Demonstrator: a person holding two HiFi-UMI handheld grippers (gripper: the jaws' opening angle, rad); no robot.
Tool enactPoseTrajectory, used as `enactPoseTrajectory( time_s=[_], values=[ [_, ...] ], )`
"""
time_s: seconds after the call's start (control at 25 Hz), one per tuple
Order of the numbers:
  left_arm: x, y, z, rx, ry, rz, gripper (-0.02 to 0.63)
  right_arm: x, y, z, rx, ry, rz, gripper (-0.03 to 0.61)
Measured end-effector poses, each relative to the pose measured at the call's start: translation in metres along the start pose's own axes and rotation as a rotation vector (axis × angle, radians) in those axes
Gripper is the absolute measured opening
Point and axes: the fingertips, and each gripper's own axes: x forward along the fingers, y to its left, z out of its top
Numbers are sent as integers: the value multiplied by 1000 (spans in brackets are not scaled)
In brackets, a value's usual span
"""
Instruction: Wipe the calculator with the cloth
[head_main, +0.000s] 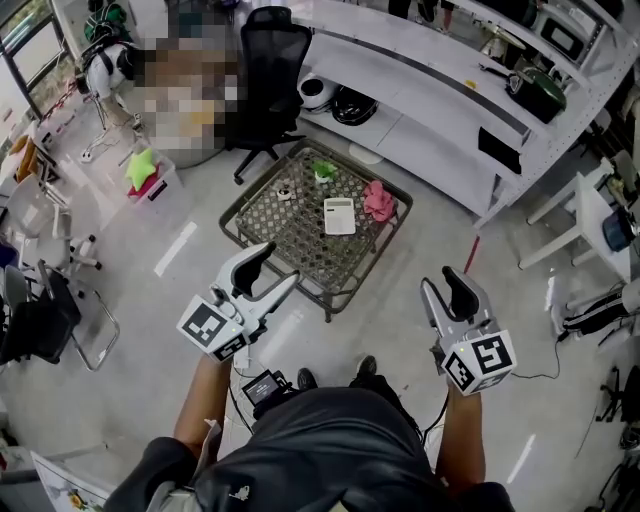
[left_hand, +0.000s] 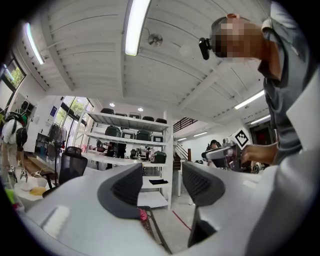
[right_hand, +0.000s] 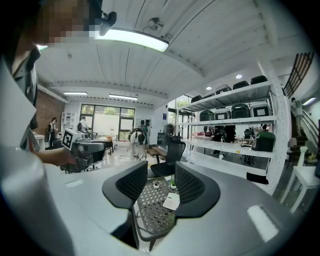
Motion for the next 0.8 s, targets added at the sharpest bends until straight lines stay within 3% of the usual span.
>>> enactPoseTrajectory(
  time_s=[0.24, 0.8],
  values=[
    [15, 3, -7, -28, 40, 19, 288, 19, -21, -8, 8, 11, 26, 152],
    [68, 32, -14, -20, 81, 191, 288, 102, -90, -6, 25, -7, 188, 152]
  ],
)
